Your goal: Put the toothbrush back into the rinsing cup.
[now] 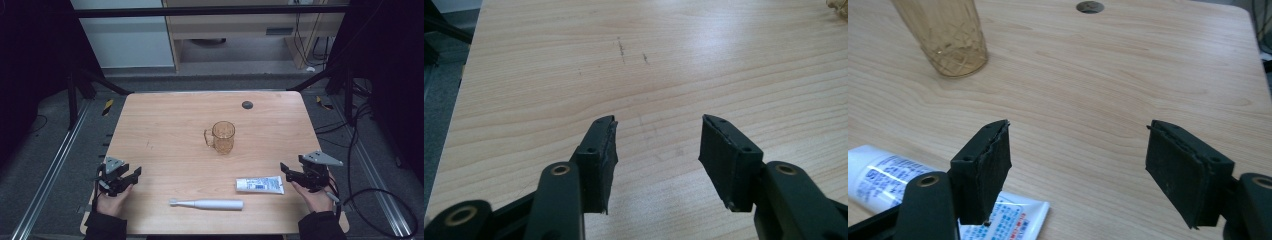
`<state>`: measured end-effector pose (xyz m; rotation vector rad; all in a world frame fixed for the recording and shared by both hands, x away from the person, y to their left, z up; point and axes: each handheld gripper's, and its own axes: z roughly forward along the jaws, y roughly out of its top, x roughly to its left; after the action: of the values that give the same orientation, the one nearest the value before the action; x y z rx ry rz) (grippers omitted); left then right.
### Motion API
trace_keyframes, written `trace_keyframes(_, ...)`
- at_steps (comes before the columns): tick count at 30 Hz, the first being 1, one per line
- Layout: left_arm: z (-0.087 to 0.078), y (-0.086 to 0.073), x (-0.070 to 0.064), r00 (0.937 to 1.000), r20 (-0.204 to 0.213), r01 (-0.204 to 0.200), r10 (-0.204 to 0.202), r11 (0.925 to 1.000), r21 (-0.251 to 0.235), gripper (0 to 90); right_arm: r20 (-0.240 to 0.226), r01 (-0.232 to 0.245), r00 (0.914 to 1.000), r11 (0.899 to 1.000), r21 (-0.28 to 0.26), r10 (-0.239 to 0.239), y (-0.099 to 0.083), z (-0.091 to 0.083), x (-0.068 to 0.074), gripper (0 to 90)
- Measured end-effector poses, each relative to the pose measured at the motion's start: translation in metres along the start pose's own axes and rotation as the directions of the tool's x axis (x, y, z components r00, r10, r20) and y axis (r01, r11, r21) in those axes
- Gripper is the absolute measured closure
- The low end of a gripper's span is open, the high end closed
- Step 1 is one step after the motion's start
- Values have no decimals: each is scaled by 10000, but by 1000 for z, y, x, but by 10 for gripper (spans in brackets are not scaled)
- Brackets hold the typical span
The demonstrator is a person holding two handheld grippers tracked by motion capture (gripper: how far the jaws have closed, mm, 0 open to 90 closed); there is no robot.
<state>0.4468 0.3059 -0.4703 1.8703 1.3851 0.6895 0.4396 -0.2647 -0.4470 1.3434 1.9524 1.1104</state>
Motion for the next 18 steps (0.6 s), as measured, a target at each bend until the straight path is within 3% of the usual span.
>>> trace_keyframes(10,1,-1,2,9999,131,6,-8,9998,173,501,-1116,727,9913,9971,233,-697,10,-1,26,328)
trace_keyframes(13,2,-1,2,9999,170,21,-25,9997,228,501,-1493,1085,9835,9934,370,-1019,15,0,37,339)
trace_keyframes(18,4,-2,1,9998,208,-45,36,9992,392,497,-2320,1827,9589,9811,640,-1634,19,1,52,367)
